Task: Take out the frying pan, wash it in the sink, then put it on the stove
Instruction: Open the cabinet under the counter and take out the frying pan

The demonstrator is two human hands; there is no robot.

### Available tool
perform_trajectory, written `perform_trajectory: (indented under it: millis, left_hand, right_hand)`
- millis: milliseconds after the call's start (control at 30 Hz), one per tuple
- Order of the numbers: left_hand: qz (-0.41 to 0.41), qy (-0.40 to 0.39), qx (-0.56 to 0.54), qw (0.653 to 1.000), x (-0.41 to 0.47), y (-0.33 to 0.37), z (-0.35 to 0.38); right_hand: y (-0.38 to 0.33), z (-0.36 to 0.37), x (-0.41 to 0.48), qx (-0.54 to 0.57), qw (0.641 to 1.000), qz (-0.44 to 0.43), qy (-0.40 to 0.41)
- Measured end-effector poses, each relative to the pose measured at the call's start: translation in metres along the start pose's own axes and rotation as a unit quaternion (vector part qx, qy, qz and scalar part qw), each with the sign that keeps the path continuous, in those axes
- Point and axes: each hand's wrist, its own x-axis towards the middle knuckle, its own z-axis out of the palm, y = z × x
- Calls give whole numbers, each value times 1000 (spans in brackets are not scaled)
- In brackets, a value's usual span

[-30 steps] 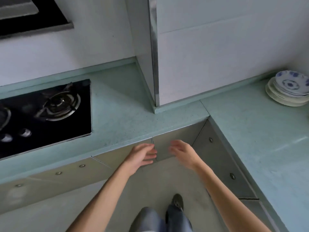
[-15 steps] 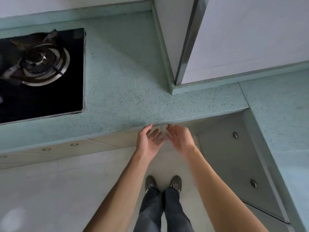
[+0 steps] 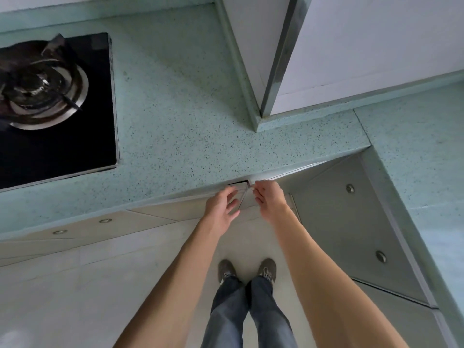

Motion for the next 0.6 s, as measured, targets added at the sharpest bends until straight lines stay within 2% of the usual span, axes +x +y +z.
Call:
perform_trajectory:
  millis: [167, 300, 600]
  left_hand:
    - [46, 128, 145, 980, -7, -35, -10]
    - [108, 212, 216, 947, -20, -61, -17]
    - [142, 303, 282, 899, -63, -122, -63]
  right_hand:
    - [29, -31, -12, -149, 987, -8, 66]
    - [54, -65, -26, -197, 974, -58, 100]
    - [68, -135, -55, -340, 928, -112, 103]
